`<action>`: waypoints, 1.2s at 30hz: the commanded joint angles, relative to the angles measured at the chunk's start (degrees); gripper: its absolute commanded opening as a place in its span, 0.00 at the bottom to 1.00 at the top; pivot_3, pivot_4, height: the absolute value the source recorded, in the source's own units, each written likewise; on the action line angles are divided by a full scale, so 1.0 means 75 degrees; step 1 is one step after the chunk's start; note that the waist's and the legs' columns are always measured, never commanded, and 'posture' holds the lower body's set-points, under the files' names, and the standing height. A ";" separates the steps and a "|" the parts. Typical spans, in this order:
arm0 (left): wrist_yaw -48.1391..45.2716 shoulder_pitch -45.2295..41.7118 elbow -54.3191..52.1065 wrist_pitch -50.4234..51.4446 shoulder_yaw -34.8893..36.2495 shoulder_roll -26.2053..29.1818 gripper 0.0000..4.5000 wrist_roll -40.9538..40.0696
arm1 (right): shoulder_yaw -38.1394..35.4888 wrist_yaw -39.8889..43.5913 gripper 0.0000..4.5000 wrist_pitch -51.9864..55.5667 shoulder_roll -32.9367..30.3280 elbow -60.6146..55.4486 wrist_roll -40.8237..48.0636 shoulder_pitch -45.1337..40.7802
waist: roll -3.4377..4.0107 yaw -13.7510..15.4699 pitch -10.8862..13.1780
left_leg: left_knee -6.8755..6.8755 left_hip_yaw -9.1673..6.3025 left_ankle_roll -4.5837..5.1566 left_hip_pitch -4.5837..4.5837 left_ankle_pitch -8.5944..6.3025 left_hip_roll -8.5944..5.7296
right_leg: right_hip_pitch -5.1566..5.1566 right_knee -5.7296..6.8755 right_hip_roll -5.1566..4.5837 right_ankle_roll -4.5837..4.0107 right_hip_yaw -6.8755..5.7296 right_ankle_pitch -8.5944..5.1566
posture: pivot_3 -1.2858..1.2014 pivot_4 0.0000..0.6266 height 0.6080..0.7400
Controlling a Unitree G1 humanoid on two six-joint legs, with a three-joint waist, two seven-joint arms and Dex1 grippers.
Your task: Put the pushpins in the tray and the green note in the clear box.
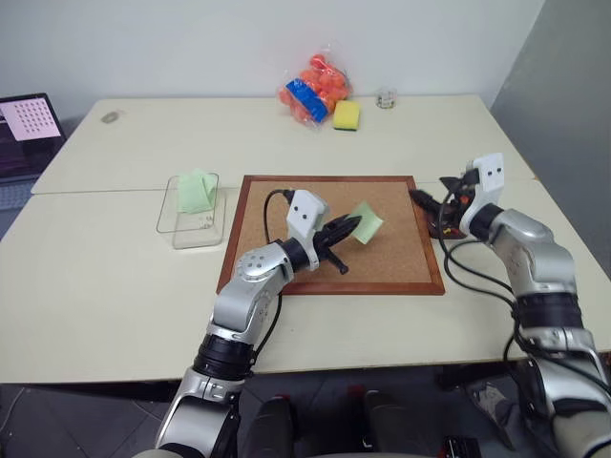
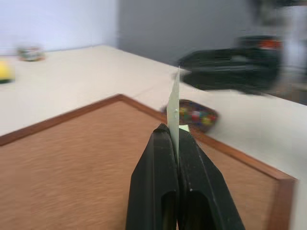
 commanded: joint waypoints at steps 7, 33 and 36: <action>0.4083 -0.0306 -0.0851 0.0555 0.2101 0.0096 0.00 0.1424 | 0.0703 0.0578 0.99 0.0197 0.0065 -0.2693 0.0576 0.0420 | -0.0011 -0.0013 0.0006 | 0.0005 0.0000 0.0000 0.0007 0.0000 0.0001 | 0.0001 0.0008 -0.0001 0.0005 0.0003 0.0000 | 0.52 0.24 1.00; 0.4271 -0.0021 -0.0810 0.0769 0.2589 0.0177 0.71 0.1004 | 0.0881 -0.0062 1.00 0.0218 0.0787 -0.2339 0.0281 0.0197 | -0.0026 0.0049 0.0007 | 0.0005 -0.0005 -0.0001 0.0002 0.0000 -0.0008 | 0.0002 0.0006 -0.0010 -0.0033 -0.0007 0.0022 | 0.52 0.24 1.00; 0.3507 0.0505 -0.1486 0.0753 0.1844 0.0108 0.79 0.0845 | 0.0702 -0.1140 1.00 0.0323 0.0984 -0.2574 -0.0169 0.0605 | -0.0032 0.0067 0.0004 | 0.0004 -0.0005 -0.0002 -0.0001 0.0001 -0.0008 | 0.0002 0.0004 -0.0015 -0.0035 -0.0007 0.0023 | 0.52 0.24 1.00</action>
